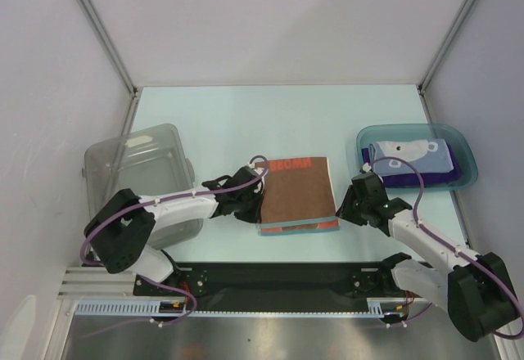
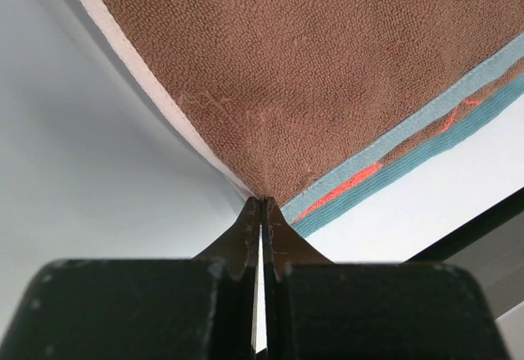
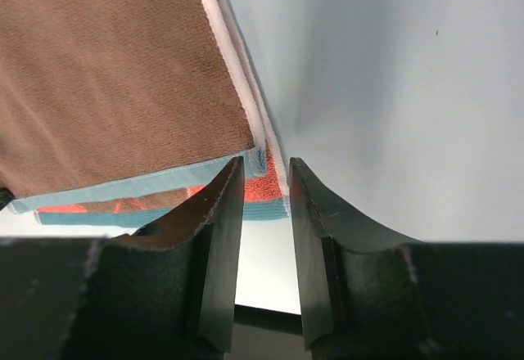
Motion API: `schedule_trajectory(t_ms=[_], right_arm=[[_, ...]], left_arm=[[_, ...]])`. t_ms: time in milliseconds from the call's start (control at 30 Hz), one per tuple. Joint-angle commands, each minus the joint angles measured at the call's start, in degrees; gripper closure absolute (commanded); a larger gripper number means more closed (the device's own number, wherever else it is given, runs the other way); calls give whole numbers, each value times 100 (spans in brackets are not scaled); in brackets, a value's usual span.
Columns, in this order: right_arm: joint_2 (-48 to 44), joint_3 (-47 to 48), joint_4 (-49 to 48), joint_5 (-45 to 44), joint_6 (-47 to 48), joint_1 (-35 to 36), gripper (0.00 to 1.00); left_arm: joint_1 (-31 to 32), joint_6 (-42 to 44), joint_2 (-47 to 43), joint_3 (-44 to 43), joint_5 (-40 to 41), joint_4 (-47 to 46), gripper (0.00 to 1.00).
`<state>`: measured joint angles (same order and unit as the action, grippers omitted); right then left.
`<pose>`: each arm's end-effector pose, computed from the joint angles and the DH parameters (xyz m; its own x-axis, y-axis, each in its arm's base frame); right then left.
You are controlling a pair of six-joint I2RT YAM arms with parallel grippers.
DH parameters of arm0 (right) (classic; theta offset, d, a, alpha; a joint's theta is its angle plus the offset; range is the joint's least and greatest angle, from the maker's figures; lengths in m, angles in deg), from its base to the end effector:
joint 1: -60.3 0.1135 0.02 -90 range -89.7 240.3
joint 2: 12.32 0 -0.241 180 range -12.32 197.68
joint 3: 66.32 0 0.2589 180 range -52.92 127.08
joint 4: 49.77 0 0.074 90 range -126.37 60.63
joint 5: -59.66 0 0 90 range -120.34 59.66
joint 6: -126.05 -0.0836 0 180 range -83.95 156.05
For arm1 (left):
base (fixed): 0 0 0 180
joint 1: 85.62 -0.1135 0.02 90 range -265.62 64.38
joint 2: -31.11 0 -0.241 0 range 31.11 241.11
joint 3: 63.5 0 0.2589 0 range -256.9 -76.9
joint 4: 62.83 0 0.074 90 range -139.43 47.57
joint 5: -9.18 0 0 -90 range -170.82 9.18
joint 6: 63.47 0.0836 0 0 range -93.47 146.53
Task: Fold and stack the towels
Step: Fold the towel
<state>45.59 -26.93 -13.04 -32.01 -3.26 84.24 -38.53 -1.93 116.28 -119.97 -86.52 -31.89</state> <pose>0.2087 0.0900 0.1060 -0.8284 0.3251 -0.4562 0.1737 0.9233 0.3426 0.2024 -0.2300 0.0937 -0.8801 0.2503 -0.4035 0.3908 0.8645 -0.3162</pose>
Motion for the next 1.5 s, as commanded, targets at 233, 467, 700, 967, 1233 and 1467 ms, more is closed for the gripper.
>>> schedule_trajectory(t_ms=[233, 467, 700, 967, 1233, 1467], right_arm=[[229, -148, -478, -26, -174, 58, 69], [326, -192, -611, -44, -209, 66, 72], [195, -104, -444, -272, -130, 67, 94], [-8, 318, 48, -509, 108, 67, 100], [-122, 783, 470, -597, 397, 67, 100], [-34, 916, 550, -492, 433, 67, 100]], left_arm=[[107, 8, 53, -44, -11, -198, 100], [134, 8, 70, -44, -2, -207, 100], [142, 17, 44, -70, 86, -128, 100], [142, 140, -9, -351, 314, 232, 100], [142, 254, -140, -606, 358, 566, 100], [142, 281, -150, -721, 253, 611, 100]])
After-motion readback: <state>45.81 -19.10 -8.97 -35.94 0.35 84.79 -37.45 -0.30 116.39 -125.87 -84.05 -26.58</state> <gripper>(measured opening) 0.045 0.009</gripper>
